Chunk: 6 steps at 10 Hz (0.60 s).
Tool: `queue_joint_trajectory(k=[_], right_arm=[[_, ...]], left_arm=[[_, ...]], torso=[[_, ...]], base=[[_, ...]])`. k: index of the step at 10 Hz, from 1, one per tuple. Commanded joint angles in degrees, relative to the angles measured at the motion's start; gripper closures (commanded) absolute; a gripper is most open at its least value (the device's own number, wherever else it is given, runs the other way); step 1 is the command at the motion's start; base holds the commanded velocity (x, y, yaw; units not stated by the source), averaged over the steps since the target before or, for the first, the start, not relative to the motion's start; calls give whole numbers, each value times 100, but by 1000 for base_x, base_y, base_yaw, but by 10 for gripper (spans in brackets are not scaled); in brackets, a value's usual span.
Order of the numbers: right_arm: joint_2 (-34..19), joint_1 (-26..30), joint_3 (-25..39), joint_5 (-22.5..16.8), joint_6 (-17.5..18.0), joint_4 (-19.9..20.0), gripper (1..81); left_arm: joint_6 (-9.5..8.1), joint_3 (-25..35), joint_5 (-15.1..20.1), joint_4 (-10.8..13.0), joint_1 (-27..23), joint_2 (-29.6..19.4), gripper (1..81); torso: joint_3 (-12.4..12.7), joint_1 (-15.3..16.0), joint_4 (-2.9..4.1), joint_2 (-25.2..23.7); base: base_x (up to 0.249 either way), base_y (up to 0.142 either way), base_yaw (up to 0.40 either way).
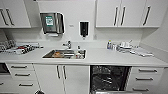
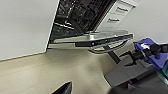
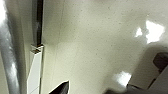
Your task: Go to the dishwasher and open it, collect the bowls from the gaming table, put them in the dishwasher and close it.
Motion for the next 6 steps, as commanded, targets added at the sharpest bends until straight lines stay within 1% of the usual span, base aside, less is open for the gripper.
queue_joint_trajectory(k=[1,2,3,4,5,6], right_arm=[[12,322,-469,-346,-1642,1,10],[162,138,-794,-337,-2348,9,10],[336,14,-1188,-389,-2916,9,10],[452,-117,-1403,-416,-3490,10,10],[497,-232,-1456,-407,-3899,27,10],[514,-337,-1403,-390,-4233,18,10]], left_arm=[[343,-582,7,18,227,158,10],[440,-829,-11,18,561,281,10],[502,-1118,-89,18,808,403,10],[502,-1400,-230,18,1088,526,10],[502,-1683,-336,18,1361,668,10],[493,-2088,-327,10,1572,905,10]], torso=[[0,0,0,0],[0,0,0,0],[0,0,0,0],[0,0,0,0],[0,0,0,0],[0,0,0,0]], base=[[0,0,0],[0,0,0],[0,0,0],[0,0,0],[0,0,0],[0,0,0]])
